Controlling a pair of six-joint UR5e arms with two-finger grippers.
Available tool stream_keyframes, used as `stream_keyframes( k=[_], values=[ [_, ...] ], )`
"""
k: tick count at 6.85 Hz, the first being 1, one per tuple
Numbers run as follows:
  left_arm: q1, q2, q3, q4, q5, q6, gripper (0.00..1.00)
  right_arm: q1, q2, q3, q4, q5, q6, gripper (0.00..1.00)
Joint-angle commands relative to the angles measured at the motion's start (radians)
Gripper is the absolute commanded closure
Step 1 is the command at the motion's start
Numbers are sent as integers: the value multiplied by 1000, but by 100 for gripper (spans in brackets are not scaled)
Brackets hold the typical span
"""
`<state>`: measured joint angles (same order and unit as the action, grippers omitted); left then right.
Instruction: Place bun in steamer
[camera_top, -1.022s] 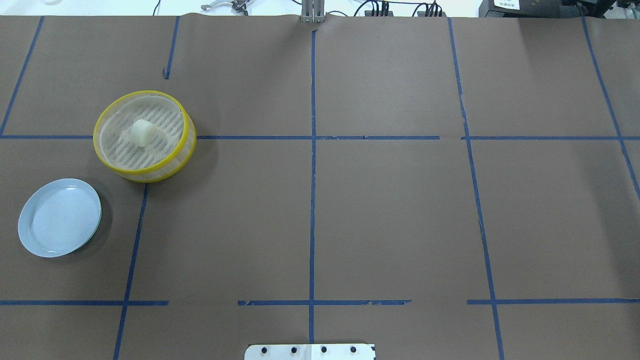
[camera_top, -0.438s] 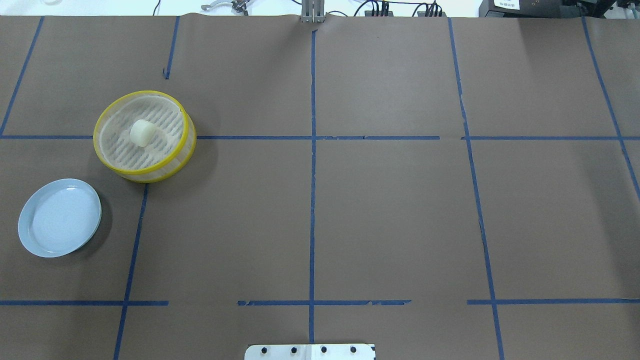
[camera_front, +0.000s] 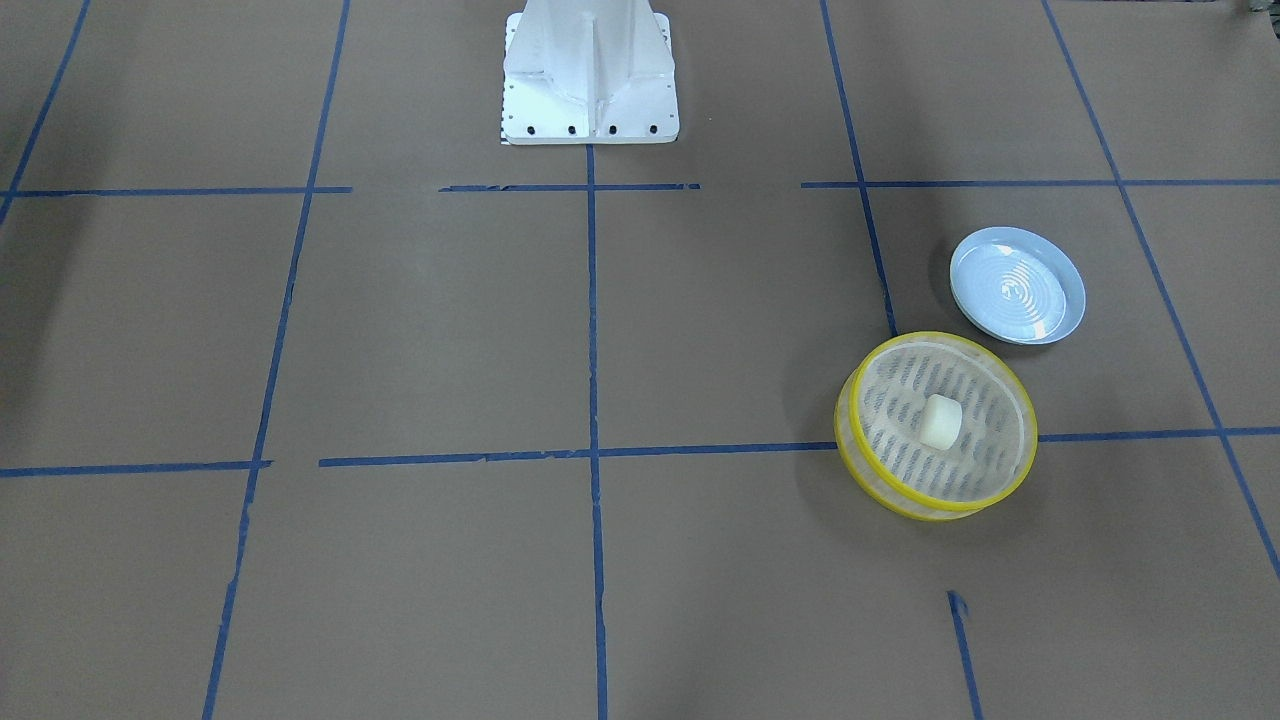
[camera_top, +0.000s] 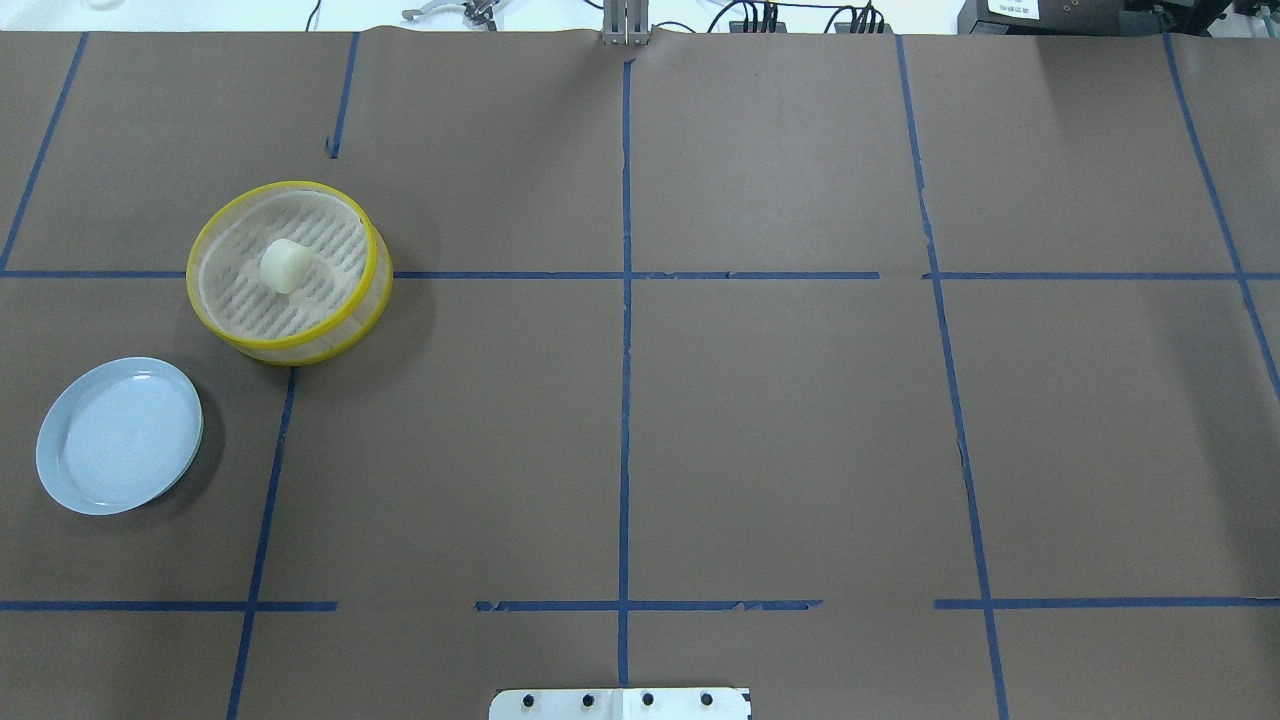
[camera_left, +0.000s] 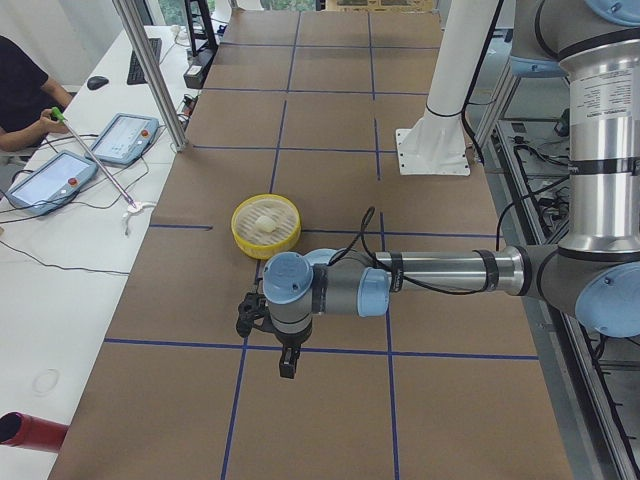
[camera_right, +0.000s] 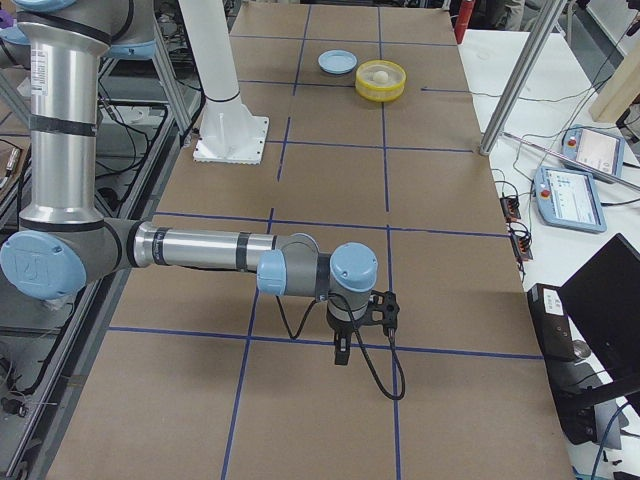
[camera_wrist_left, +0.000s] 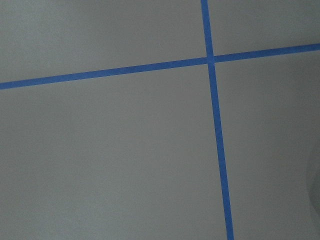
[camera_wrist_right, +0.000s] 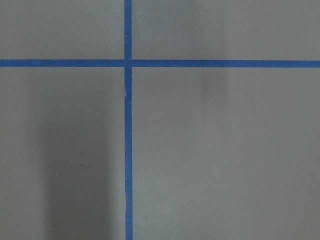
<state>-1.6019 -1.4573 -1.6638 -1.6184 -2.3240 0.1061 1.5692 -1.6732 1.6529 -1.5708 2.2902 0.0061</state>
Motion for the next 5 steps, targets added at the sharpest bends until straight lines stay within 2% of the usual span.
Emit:
stream_keyframes(
  k=[1, 5],
  values=[
    [0, 0, -5, -1, -5, -101, 0, 0, 0, 1, 0, 0, 0, 0],
    [0, 5, -4, -4, -6, -92, 0, 0, 0, -1, 0, 0, 0, 0]
  ],
)
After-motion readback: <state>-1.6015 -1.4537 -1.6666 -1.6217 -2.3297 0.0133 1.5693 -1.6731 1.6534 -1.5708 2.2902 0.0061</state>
